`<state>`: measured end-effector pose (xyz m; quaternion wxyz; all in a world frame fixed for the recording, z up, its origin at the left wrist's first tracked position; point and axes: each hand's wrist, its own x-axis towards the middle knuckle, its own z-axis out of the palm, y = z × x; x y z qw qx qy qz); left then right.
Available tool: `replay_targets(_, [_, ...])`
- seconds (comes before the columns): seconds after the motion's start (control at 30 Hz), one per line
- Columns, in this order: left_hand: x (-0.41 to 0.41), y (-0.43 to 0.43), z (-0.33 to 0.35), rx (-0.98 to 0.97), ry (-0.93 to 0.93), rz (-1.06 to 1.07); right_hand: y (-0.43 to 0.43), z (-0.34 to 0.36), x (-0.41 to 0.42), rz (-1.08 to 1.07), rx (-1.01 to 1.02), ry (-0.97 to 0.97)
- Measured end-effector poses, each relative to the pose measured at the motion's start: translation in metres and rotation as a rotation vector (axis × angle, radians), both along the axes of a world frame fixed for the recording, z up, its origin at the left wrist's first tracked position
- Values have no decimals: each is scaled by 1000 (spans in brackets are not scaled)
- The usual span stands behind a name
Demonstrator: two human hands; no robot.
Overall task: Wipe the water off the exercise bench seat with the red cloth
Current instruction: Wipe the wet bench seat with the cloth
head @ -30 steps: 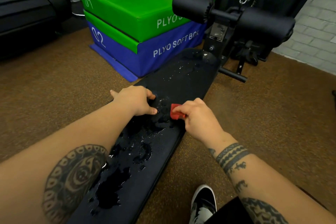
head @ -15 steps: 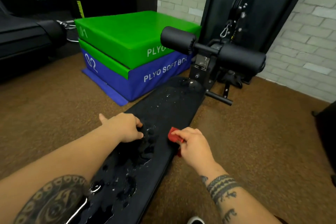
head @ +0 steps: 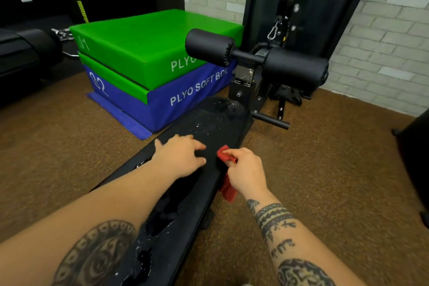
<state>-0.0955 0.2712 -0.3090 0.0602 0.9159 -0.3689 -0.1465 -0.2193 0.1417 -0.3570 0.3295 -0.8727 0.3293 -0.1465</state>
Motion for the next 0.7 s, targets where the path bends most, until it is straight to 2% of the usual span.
replay_targets(0.1, [11, -17, 2, 36, -15, 43, -21, 14, 0, 42, 215, 118])
replay_targets(0.17, [19, -24, 0, 61, -22, 88, -36, 19, 0, -29, 263, 57])
replay_targets(0.27, [28, -32, -6, 71, 6, 160, -39, 13, 11, -141, 136, -77])
replay_targets(0.37, [43, -44, -6, 81, 49, 201, -30, -5, 27, -48, 62, -74])
replay_targets(0.43, [55, -51, -2, 87, 111, 206, -30, -14, 33, -67, 65, -87])
replay_targets(0.6, [80, -59, -7, 120, 194, 174, -70, -5, 55, -236, -71, -317])
replay_targets(0.63, [83, -62, -6, 137, 194, 144, -82, -3, 62, -196, -104, -301])
replay_targets(0.7, [86, -66, -5, 180, 179, 78, -99, -6, 71, -7, -185, -139])
